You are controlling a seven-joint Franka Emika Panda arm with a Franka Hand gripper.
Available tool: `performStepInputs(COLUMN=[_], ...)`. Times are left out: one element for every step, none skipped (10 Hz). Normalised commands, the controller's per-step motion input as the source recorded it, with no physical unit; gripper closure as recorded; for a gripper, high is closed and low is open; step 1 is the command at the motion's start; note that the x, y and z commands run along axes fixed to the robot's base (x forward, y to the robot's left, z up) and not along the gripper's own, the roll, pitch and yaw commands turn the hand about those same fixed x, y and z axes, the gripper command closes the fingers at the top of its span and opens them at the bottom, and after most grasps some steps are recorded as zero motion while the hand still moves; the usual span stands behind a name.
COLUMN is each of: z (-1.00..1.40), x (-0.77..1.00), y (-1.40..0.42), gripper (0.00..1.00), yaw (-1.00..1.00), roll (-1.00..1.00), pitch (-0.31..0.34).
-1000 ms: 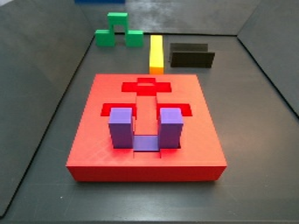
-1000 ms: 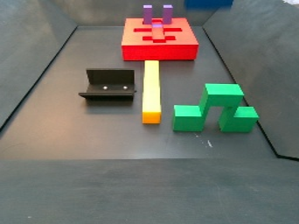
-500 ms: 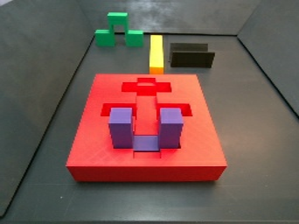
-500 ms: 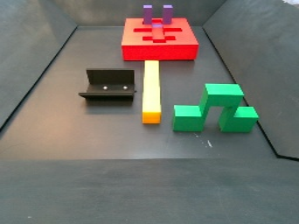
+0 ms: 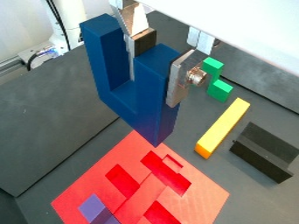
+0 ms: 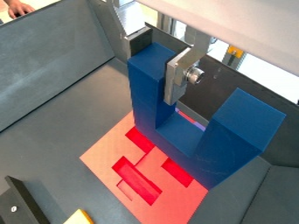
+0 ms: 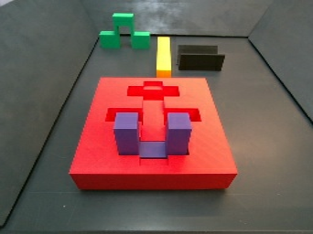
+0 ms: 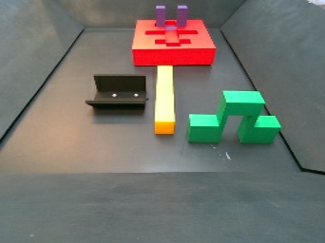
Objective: Pick up the blue object. Move up. Move to above the board. Insert the blue object.
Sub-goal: Insert the blue object.
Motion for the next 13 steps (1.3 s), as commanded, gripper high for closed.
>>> performStepInputs(z=[-0.15, -0.22, -0.14, -0.11, -0.16, -0.21, -0.35, -0.47, -0.57, -0.60, -0.60, -0.56, -0.56], x=[0.07, 0.23, 0.43, 0.65, 0.80, 0.81, 0.67, 0.51, 0.43, 0.44, 0.42, 0.39, 0.33], y=[0.00, 0.00, 0.00, 0.02, 0.09, 0.18, 0.24, 0.19, 0.09, 0.01, 0.00, 0.00, 0.00], gripper=[1.00, 1.00, 1.00, 1.00, 1.00, 1.00, 1.00, 1.00, 1.00, 1.00, 1.00, 1.00, 1.00], yaw=[-0.06, -0.09, -0.12, -0.14, -0.08, -0.04, 0.00, 0.00, 0.04, 0.01, 0.00, 0.00, 0.00], roll=[0.00, 0.00, -0.06, -0.10, -0.06, -0.02, 0.00, 0.10, 0.18, 0.23, 0.25, 0.27, 0.26], pitch=[0.000, 0.000, -0.037, -0.056, -0.039, -0.019, 0.000, 0.056, 0.064, 0.023, 0.000, 0.000, 0.000])
